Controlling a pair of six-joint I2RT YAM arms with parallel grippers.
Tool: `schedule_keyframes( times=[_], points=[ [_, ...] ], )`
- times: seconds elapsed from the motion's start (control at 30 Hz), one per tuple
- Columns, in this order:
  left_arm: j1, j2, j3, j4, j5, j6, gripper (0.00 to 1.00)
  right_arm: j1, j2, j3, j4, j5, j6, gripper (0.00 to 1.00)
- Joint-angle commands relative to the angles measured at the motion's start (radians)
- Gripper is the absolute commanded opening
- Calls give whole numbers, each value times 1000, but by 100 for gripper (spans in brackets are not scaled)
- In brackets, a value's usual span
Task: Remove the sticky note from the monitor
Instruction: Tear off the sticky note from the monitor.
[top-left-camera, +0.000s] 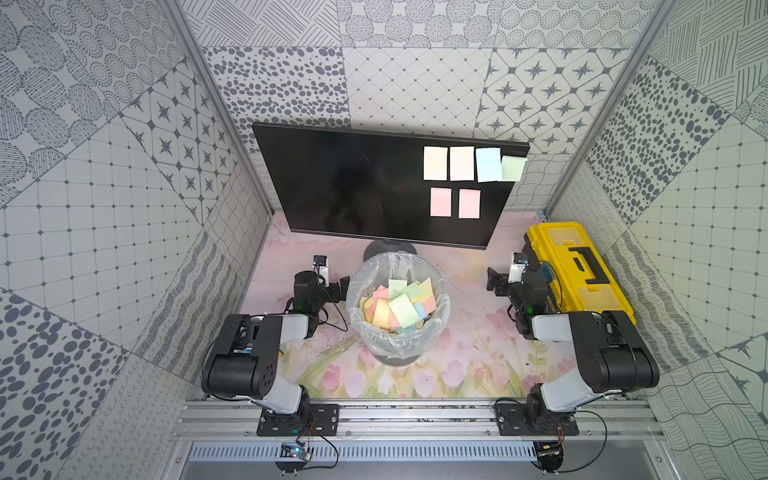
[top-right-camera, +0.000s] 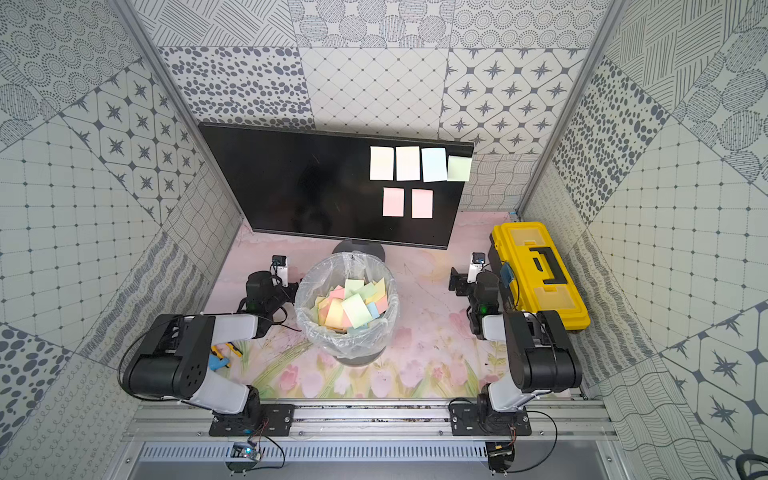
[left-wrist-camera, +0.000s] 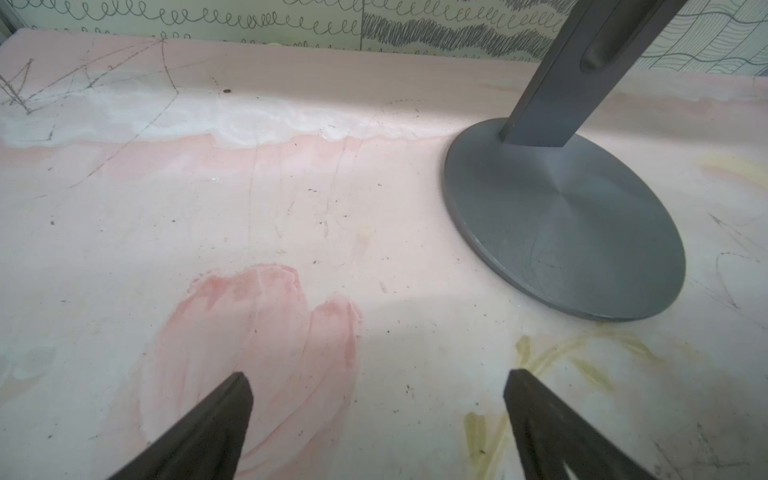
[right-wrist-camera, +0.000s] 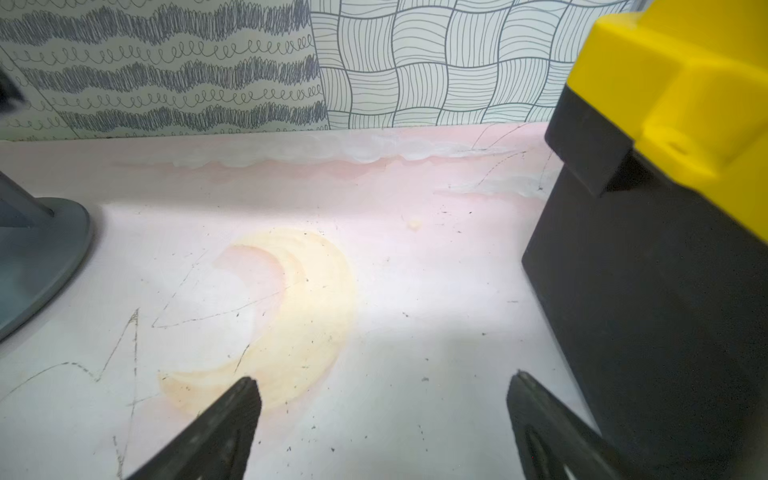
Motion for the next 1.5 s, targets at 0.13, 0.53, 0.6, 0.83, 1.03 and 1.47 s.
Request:
schedule_keyframes(
  times=[0.13,0.53,0.6,0.83,1.03,1.47],
  points=[
    [-5,-3,4,19,-23,-4,99,-3,0,-4,27,-4,-4,97],
    [-5,-4,3,20,-22,-6,99,-3,-1,-5,27,-4,-5,97],
    [-5,-3,4,21,-22,-4,99,-3,-1,-5,27,-4,-4,97],
    [-4,-87,150,-333,101,57,99,-3,0,-4,27,-4,-3,97],
    [16,-206,329,-744,124,72,99,-9,-3,-8,37,-7,4,97],
    [175,-419,572,-1425,199,150,99,-5,-482,185,-799,94,370,97]
  ],
)
